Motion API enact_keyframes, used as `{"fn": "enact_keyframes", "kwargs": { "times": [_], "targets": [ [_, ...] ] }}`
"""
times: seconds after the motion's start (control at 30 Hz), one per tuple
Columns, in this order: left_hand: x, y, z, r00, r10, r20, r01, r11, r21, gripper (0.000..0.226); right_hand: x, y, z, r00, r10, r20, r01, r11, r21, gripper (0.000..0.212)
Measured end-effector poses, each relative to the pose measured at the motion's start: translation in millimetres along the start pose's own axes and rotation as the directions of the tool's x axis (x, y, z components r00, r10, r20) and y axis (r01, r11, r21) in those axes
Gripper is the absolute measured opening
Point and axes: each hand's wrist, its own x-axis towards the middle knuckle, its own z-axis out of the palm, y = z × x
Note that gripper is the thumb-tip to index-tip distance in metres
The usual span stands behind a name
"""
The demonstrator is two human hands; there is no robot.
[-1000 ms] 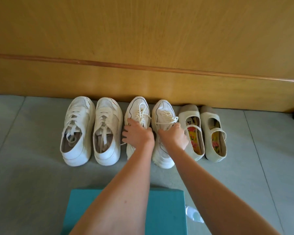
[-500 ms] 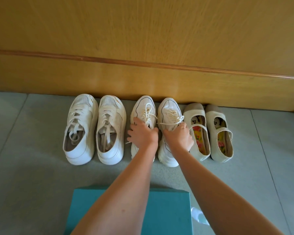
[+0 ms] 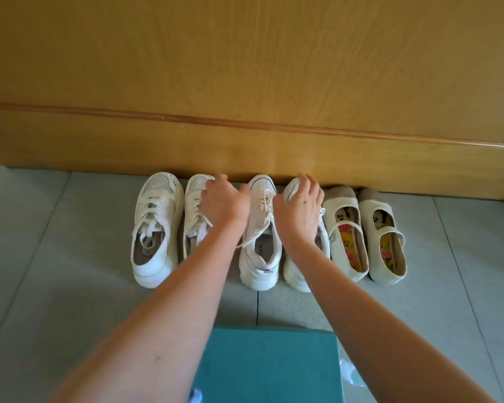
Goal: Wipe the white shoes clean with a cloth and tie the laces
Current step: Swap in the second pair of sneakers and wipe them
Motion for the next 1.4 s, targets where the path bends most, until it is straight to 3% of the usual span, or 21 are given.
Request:
{"fn": "enact_keyframes", "kwargs": {
  "times": [0.1, 0.2, 0.3, 0.4, 0.5, 0.63, 0.73, 1.0, 1.2, 1.4],
  "targets": [
    [33.3, -20.4, -45.8, 0.994, 0.063, -0.093, -0.045, 0.981, 0.188, 0.049, -8.5, -40.9, 15.0, 0.993, -0.092, 0.077, 0.088, 0.995, 0.056, 0.051],
    [57.4, -51.1, -80.6, 0.997, 0.005, -0.083, 0.024, 0.939, 0.344, 0.066, -25.1, -71.6, 41.6, 0.949, -0.001, 0.316, -0.023, 0.997, 0.074, 0.067],
    [64.4, -83.5, -93.0, 0.978, -0.209, 0.004, 0.198, 0.93, 0.31, 0.081, -40.2, -85.5, 72.0, 0.848, 0.156, 0.506, -0.159, 0.987, -0.038, 0.091],
    [62.2, -111.2, -81.7, 0.941, -0.325, 0.097, 0.294, 0.925, 0.241, 0.095, -51.1, -89.0, 93.8, 0.767, 0.275, 0.58, -0.26, 0.959, -0.112, 0.105],
    [56.5, -127.1, -64.1, 0.924, -0.351, 0.148, 0.322, 0.927, 0.191, 0.097, -56.9, -91.0, 109.2, 0.755, 0.308, 0.579, -0.283, 0.949, -0.136, 0.108],
    [50.4, -136.5, -51.4, 0.948, -0.305, 0.093, 0.289, 0.945, 0.153, 0.091, -59.1, -93.1, 117.9, 0.805, 0.299, 0.513, -0.243, 0.954, -0.176, 0.113],
    [48.5, -139.4, -49.9, 0.944, -0.318, 0.092, 0.306, 0.944, 0.123, 0.096, -62.1, -91.9, 119.9, 0.792, 0.312, 0.525, -0.238, 0.949, -0.205, 0.116],
    [43.4, -146.8, -56.9, 0.952, -0.302, 0.048, 0.294, 0.947, 0.13, 0.082, -60.7, -88.6, 106.4, 0.82, 0.321, 0.474, -0.284, 0.947, -0.151, 0.09],
    [35.4, -125.4, -91.6, 0.947, -0.309, 0.083, 0.299, 0.948, 0.111, 0.085, -60.3, -102.4, 61.9, 0.838, 0.263, 0.479, -0.244, 0.964, -0.102, 0.084],
    [4.1, -61.9, -141.4, 0.982, -0.18, 0.052, 0.175, 0.981, 0.084, 0.073, -68.0, -104.8, -21.7, 0.879, 0.23, 0.418, -0.233, 0.971, -0.045, 0.086]
  ]
}}
